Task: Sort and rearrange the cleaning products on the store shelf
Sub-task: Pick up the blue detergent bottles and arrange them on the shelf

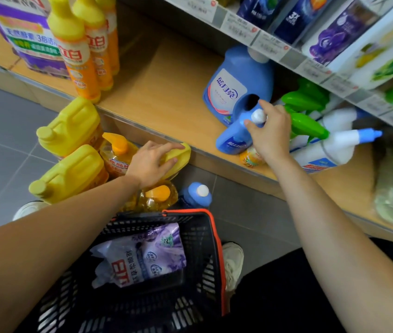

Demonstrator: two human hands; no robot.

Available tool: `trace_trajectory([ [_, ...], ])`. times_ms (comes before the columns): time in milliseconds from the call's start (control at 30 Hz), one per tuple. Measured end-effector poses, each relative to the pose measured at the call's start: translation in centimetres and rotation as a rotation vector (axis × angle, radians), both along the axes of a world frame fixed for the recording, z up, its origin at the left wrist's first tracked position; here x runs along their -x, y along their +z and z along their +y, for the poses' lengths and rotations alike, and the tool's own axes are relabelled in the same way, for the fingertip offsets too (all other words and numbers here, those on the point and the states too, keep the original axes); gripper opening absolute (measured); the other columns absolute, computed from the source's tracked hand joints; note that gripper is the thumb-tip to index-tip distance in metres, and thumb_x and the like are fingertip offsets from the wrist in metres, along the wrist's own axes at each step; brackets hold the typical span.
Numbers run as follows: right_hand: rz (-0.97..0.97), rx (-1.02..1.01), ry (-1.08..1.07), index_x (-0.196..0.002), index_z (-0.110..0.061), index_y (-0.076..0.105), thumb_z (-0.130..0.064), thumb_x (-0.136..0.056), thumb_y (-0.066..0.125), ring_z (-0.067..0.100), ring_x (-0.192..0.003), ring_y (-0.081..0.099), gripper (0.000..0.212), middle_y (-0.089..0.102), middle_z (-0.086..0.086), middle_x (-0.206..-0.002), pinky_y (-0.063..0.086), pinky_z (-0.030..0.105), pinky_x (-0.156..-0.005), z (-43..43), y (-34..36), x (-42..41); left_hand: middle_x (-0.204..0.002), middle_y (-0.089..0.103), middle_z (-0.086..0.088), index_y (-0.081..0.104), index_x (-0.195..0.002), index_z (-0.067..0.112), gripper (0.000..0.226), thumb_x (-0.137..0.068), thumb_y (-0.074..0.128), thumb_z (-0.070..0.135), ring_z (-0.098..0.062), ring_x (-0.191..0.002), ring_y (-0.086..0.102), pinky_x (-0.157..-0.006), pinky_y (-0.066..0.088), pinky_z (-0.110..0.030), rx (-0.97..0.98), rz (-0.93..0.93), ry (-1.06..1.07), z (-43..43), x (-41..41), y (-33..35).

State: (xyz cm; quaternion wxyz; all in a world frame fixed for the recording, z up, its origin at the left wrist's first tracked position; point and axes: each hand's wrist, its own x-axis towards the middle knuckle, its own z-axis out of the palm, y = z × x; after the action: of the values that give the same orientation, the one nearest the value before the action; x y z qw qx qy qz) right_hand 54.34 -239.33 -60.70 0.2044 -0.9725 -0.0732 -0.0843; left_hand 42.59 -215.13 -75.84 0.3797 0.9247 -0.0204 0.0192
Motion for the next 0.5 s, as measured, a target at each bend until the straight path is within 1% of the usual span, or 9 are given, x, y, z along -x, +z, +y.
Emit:
trace_trajectory([
  [67, -0.009, 0.013, 0.021, -0.113, -0.009, 0.072, -0.021, -0.081, 0.077, 0.037, -0.102, 0.058, 0.034, 0.06, 0.021, -0.111, 0.042, 0.036, -0.084, 0.1, 0.3, -0.3, -0.12, 0.07, 0.005, 0.05, -0.137, 0.045, 0.036, -0.101, 0.054, 0.042, -0.025, -0.115, 0.051, -0.089, 0.049, -0.042, -0.007, -0.001, -0.002, 0.1, 0.0, -0.1],
  [100, -0.003, 0.021, 0.031, -0.105, -0.009, 0.074, -0.022, -0.081, 0.077, 0.036, -0.097, 0.058, 0.028, 0.06, 0.02, -0.107, 0.041, 0.034, -0.079, 0.2, 0.3, -0.2, -0.12, 0.069, 0.005, 0.049, -0.136, 0.046, 0.036, -0.101, 0.054, 0.042, -0.025, -0.115, 0.051, -0.089, 0.05, -0.042, -0.012, -0.002, -0.004, 0.1, 0.0, -0.2],
  [133, 0.006, 0.024, 0.041, -0.102, -0.01, 0.074, -0.023, -0.081, 0.077, 0.034, -0.094, 0.058, 0.025, 0.06, 0.019, -0.105, 0.039, 0.032, -0.076, 0.1, 0.4, -0.1, -0.12, 0.069, 0.005, 0.048, -0.136, 0.047, 0.036, -0.101, 0.053, 0.043, -0.025, -0.116, 0.051, -0.088, 0.049, -0.041, -0.014, -0.002, -0.006, 0.2, 0.0, -0.2],
  [233, 0.021, 0.001, 0.067, -0.1, -0.012, 0.074, -0.026, -0.083, 0.076, 0.029, -0.092, 0.056, 0.022, 0.059, 0.015, -0.104, 0.036, 0.028, -0.074, 0.0, 0.4, 0.6, -0.12, 0.068, 0.005, 0.046, -0.138, 0.046, 0.04, -0.1, 0.056, 0.04, -0.025, -0.115, 0.049, -0.089, 0.048, -0.042, -0.007, 0.028, -0.031, 0.2, 0.0, -0.2],
  [300, 0.009, -0.025, 0.096, -0.1, -0.013, 0.074, -0.025, -0.083, 0.076, 0.026, -0.09, 0.056, 0.021, 0.057, 0.012, -0.101, 0.035, 0.026, -0.074, -0.1, 0.8, 1.2, -0.126, 0.065, 0.004, 0.044, -0.141, 0.044, 0.046, -0.098, 0.06, 0.037, -0.026, -0.115, 0.048, -0.096, 0.046, -0.044, 0.001, 0.082, -0.077, 0.4, -0.2, 0.1],
  [367, -0.025, -0.058, 0.125, -0.098, -0.014, 0.074, -0.025, -0.082, 0.076, 0.022, -0.087, 0.054, 0.019, 0.053, 0.006, -0.096, 0.032, 0.023, -0.071, -0.1, 1.8, 1.8, -0.137, 0.059, 0.0, 0.045, -0.143, 0.04, 0.052, -0.095, 0.065, 0.037, -0.029, -0.123, 0.048, -0.105, 0.041, -0.046, -0.014, 0.135, -0.122, 0.6, -0.6, 0.6],
  [433, -0.059, -0.112, 0.155, -0.095, -0.016, 0.074, -0.025, -0.082, 0.075, 0.02, -0.084, 0.053, 0.016, 0.051, 0.003, -0.092, 0.032, 0.023, -0.069, -0.1, 3.2, 2.5, -0.147, 0.051, -0.005, 0.049, -0.144, 0.031, 0.059, -0.09, 0.071, 0.04, -0.03, -0.133, 0.046, -0.112, 0.036, -0.046, -0.036, 0.127, -0.125, 0.4, -1.1, 1.7],
  [500, -0.064, -0.198, 0.199, -0.093, -0.015, 0.074, -0.025, -0.081, 0.075, 0.019, -0.08, 0.052, 0.015, 0.05, 0.002, -0.087, 0.037, 0.028, -0.069, -0.1, 4.8, 3.4, -0.15, 0.048, -0.005, 0.05, -0.146, 0.024, 0.074, -0.082, 0.075, 0.051, -0.028, -0.137, 0.045, -0.115, 0.035, -0.043, 0.02, 0.07, -0.105, -0.3, -1.3, 4.0],
])
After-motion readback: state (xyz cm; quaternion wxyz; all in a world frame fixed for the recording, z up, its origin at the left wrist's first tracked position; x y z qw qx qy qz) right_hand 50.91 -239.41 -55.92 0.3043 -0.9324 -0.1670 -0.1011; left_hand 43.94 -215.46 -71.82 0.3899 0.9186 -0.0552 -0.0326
